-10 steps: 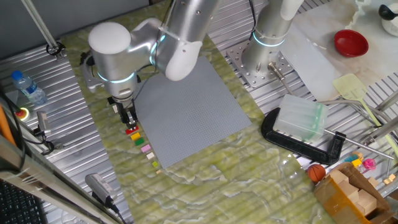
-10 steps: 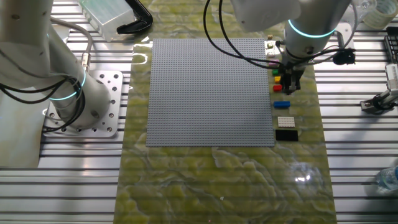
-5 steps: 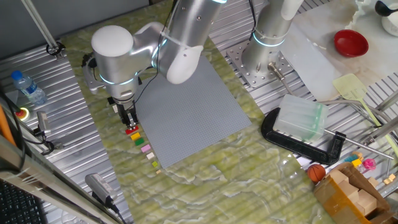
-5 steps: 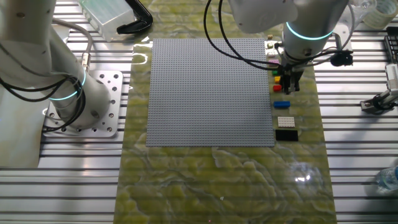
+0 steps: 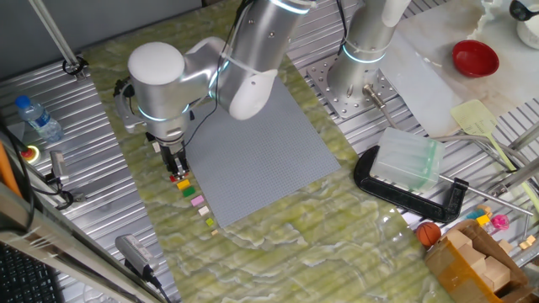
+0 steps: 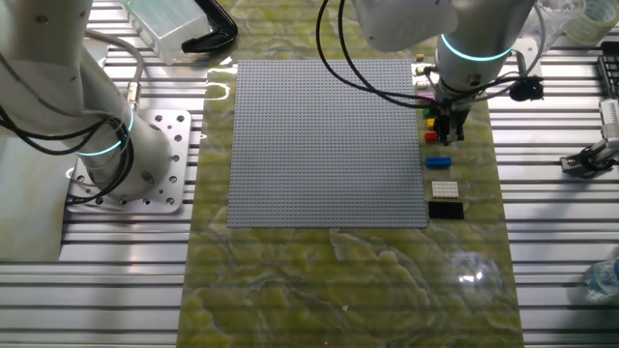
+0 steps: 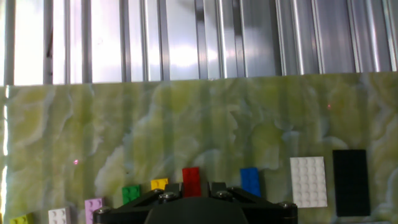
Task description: Build with small Lego blocks
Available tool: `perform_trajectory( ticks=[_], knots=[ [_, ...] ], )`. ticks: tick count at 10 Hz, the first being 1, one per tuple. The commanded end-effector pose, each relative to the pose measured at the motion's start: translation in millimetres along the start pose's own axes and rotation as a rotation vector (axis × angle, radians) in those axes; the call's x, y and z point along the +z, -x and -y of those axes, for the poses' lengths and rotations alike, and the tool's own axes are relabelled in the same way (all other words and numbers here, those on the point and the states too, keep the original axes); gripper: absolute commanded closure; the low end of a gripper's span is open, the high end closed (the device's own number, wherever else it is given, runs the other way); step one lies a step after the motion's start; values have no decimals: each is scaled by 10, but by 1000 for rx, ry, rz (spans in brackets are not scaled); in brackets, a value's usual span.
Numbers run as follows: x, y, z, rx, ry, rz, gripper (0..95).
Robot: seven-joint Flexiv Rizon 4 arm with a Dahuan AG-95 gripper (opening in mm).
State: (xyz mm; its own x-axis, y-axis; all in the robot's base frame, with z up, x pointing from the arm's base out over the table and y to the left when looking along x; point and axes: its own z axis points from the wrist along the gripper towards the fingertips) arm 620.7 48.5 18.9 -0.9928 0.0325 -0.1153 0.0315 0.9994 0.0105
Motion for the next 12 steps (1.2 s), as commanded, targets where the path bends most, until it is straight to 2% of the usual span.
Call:
perform_trajectory(
  ticks=[1,12],
  knots=[
    [-2,3,-7,0,0,0,760],
    [53,-21,-50,-1,-3,3,760]
  ],
)
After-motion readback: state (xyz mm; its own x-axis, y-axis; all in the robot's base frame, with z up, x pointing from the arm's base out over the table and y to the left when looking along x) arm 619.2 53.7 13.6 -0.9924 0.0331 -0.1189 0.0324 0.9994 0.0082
